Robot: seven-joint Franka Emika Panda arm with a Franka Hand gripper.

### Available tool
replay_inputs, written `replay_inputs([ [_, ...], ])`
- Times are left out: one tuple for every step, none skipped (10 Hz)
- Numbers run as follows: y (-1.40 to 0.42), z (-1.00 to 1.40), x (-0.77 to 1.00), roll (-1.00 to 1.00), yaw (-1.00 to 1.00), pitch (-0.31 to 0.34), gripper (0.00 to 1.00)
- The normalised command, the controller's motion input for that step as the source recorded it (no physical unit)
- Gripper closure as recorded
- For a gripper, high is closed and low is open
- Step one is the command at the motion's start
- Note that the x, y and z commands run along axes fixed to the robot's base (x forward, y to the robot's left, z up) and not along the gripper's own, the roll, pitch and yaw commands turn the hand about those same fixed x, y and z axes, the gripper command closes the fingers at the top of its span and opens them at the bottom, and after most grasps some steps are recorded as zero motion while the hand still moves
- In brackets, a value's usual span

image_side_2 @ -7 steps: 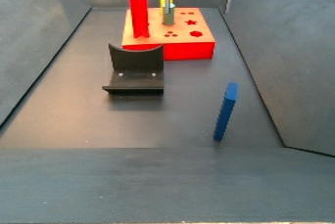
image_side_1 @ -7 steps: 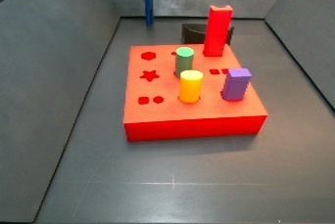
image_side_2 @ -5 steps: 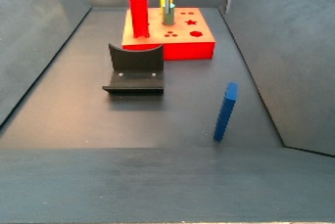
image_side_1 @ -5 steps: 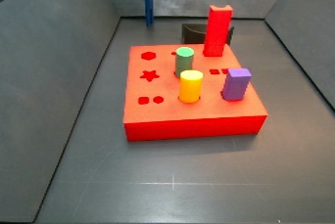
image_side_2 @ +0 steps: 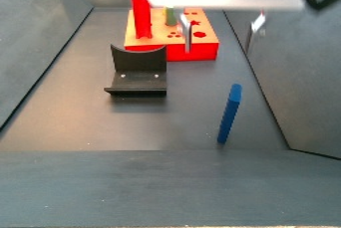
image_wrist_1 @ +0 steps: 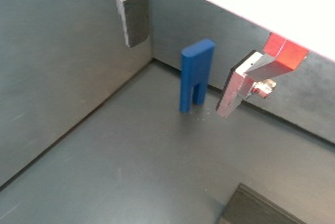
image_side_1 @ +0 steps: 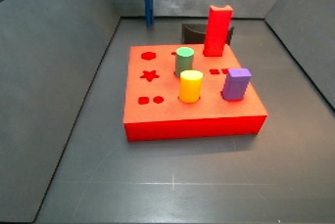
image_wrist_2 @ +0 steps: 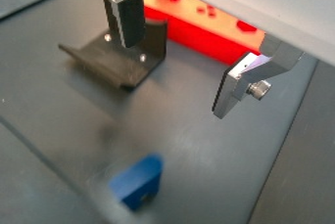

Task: Pick up the square-circle object. Move up. Rotate the square-circle object. Move to above the board. Insert the square-circle object.
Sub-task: Pick up the square-circle object.

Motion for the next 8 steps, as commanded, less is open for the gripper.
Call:
replay_inputs([
  [0.61,-0.46,0.00,-0.13,-0.25,0.000,0.00],
  [0.68,-0.47,0.00,-0.14,-0.18,0.000,0.00],
  [0.66,-0.27,-0.33,-0.13,-0.12,0.000,0.00],
  [0.46,-0.25,-0.21,-0.09,-0.08,0.000,0.00],
  [0.47,-0.31,0.00,-0.17,-0.14,0.000,0.00],
  [0.41,-0.35,0.08,-0.19,-0.19,-0.010,0.00],
  [0.28,-0.39,0.00,-0.23,-0.27,-0.123,0.00],
  [0.31,-0.36,-0.01,-0.31,-0.26,-0.230,0.00],
])
